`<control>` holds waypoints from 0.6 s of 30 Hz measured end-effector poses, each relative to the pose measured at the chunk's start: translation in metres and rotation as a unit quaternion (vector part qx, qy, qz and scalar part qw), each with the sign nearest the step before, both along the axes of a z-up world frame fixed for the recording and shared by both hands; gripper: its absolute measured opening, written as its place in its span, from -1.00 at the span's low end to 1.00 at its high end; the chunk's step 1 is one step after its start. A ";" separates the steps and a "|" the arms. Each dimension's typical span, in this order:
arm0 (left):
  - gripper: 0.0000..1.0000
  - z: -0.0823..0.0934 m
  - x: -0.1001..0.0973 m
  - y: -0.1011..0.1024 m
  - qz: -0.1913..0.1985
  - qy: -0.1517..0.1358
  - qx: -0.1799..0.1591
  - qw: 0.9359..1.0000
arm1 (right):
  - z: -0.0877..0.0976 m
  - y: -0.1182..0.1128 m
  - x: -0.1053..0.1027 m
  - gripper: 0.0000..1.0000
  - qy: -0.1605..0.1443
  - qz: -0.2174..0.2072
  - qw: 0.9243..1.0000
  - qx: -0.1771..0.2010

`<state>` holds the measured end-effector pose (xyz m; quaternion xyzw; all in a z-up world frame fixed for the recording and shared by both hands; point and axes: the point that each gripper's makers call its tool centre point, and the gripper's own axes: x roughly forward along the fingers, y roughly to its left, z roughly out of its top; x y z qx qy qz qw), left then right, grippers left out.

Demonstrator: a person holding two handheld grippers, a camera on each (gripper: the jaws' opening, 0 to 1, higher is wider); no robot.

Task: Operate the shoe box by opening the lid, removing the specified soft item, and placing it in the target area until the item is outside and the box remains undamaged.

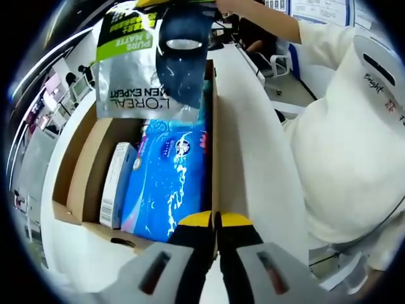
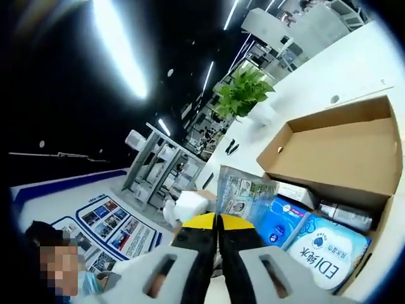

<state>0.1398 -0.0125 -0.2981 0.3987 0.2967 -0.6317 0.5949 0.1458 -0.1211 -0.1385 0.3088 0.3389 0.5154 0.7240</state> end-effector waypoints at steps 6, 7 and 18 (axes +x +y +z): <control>-0.97 0.000 0.000 0.000 0.000 0.002 0.001 1.000 | 0.011 -0.006 -0.005 -1.00 -0.006 0.003 1.000 0.020; -0.97 0.000 0.000 0.000 0.000 0.002 0.001 1.000 | 0.012 -0.006 -0.005 -1.00 -0.007 0.002 1.000 0.020; -0.97 -0.001 0.001 0.000 0.000 0.000 -0.001 1.000 | 0.021 -0.016 -0.011 -1.00 -0.015 0.003 0.999 0.036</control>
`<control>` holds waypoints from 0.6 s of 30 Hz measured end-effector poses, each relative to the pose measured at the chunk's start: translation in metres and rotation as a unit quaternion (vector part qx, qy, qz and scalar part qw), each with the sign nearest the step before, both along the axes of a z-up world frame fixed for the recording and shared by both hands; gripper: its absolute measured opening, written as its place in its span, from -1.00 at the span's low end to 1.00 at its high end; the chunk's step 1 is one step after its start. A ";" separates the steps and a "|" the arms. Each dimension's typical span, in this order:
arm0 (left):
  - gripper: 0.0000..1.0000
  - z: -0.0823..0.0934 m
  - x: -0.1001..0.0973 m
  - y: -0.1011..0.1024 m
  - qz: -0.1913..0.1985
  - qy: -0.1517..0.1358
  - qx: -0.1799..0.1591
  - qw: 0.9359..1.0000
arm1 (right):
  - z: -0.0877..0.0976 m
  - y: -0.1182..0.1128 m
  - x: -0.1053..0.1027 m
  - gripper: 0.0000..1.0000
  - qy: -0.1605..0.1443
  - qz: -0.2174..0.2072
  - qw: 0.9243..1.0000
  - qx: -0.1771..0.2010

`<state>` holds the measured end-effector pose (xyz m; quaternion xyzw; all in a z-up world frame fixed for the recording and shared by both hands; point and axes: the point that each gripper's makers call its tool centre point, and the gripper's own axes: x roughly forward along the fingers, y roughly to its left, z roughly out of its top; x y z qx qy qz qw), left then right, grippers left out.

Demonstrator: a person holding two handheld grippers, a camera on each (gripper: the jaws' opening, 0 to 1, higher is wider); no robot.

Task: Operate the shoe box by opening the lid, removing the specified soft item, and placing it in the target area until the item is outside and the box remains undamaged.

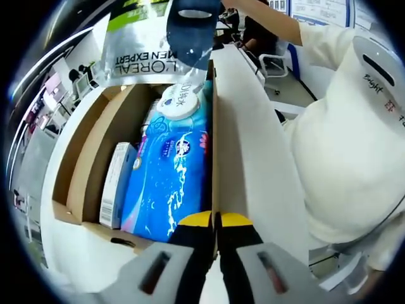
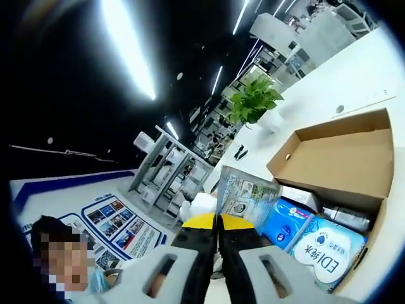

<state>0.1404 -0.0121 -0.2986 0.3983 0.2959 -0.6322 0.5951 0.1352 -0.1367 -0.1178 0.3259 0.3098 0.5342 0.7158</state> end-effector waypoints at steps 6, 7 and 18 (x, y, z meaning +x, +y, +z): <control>-0.97 0.000 0.000 0.000 0.000 -0.001 0.000 1.000 | 0.005 -0.009 -0.005 -1.00 -0.005 -0.006 1.000 0.002; -0.97 0.000 0.000 0.000 0.000 -0.001 0.000 1.000 | 0.006 -0.010 -0.006 -1.00 -0.005 -0.007 1.000 0.001; -0.97 0.000 0.000 0.000 0.000 0.000 0.000 1.000 | 0.024 -0.042 0.005 -1.00 -0.013 -0.008 1.000 0.015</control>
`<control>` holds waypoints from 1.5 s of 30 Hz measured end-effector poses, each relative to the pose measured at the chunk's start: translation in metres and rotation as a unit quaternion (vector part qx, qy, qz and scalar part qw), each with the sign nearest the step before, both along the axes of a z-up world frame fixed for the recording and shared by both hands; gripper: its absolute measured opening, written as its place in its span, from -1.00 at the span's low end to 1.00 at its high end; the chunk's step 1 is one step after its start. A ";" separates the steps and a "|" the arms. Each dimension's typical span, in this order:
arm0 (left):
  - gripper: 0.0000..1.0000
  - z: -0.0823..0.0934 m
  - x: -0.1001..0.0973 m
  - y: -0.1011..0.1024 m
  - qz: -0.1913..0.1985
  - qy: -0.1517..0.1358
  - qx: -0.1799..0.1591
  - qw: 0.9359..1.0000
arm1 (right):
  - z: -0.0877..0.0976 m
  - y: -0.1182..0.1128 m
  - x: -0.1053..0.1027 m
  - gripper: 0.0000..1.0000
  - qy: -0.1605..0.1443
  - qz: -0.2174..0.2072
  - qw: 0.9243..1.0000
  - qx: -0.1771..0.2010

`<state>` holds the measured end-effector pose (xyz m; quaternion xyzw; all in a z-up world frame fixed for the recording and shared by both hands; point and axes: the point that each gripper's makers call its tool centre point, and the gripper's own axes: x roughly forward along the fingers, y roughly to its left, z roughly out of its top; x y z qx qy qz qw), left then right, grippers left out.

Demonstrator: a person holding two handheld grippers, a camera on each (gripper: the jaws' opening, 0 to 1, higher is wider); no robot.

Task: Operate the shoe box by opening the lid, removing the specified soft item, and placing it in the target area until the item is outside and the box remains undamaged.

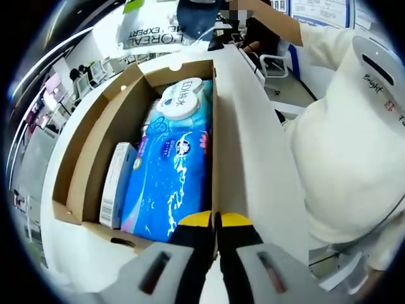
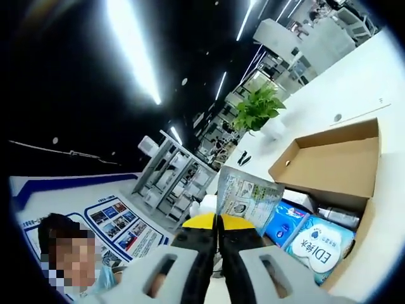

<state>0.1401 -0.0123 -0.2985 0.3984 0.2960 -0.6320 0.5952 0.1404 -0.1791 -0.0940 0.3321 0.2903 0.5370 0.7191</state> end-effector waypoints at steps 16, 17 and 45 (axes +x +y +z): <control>-0.96 0.000 -0.001 0.000 0.000 -0.002 -0.002 1.000 | 0.020 -0.017 -0.009 -1.00 -0.024 0.002 1.000 0.011; -0.96 0.000 -0.001 0.000 0.000 -0.002 -0.003 1.000 | 0.022 -0.018 -0.010 -1.00 -0.026 0.002 1.000 0.011; -0.97 0.000 0.000 -0.001 -0.001 -0.001 -0.005 1.000 | 0.031 -0.044 -0.035 -1.00 -0.051 0.005 0.998 0.024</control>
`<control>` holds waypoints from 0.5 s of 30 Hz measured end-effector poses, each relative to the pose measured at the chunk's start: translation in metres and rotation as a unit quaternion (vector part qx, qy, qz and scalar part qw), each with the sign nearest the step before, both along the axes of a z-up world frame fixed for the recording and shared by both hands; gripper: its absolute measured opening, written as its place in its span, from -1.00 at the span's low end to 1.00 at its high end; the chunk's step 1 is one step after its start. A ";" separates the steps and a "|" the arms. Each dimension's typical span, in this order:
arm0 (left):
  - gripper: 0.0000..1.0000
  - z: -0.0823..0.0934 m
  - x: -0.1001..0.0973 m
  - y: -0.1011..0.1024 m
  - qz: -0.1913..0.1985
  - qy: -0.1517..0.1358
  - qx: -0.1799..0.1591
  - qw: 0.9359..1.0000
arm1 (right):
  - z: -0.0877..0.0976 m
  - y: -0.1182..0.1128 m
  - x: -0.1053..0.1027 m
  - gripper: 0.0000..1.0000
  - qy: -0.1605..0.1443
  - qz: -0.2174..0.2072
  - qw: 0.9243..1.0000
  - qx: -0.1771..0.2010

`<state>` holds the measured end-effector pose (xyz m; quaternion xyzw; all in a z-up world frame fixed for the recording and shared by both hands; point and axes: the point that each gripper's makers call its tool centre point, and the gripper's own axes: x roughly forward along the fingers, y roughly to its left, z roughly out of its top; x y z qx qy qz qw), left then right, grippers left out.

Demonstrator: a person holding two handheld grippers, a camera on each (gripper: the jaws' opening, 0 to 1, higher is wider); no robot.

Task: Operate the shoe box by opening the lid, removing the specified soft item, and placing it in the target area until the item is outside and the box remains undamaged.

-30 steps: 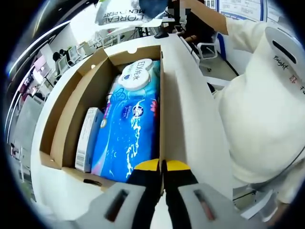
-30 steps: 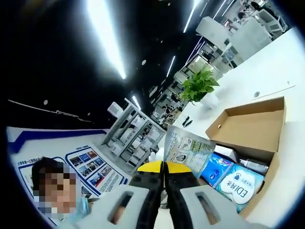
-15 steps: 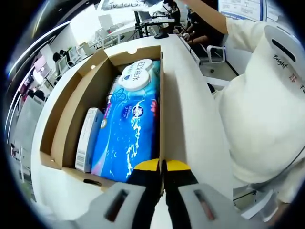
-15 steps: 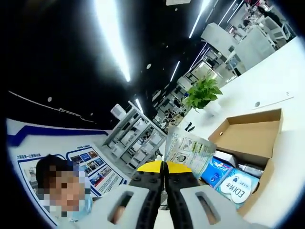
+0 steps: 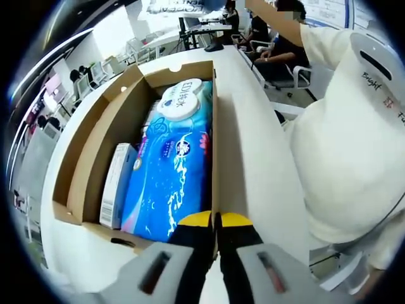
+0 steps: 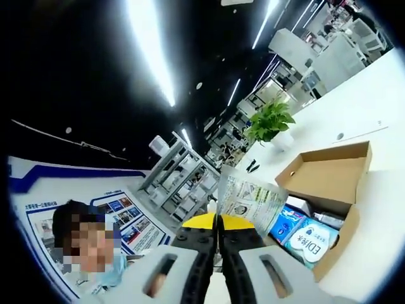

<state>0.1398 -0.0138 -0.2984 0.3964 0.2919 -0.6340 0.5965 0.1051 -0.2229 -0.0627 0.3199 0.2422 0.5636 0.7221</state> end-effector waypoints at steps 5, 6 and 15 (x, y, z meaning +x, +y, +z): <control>-0.97 0.000 0.000 0.000 0.000 0.001 0.000 1.000 | 0.002 -0.011 -0.002 -1.00 -0.003 -0.004 1.000 0.003; -0.97 0.000 0.000 0.000 0.000 0.001 -0.001 1.000 | 0.002 -0.013 -0.002 -1.00 -0.003 -0.005 1.000 0.004; -0.97 0.000 0.000 0.001 0.001 0.001 0.000 1.000 | -0.004 -0.029 0.002 -1.00 0.003 -0.022 1.000 0.013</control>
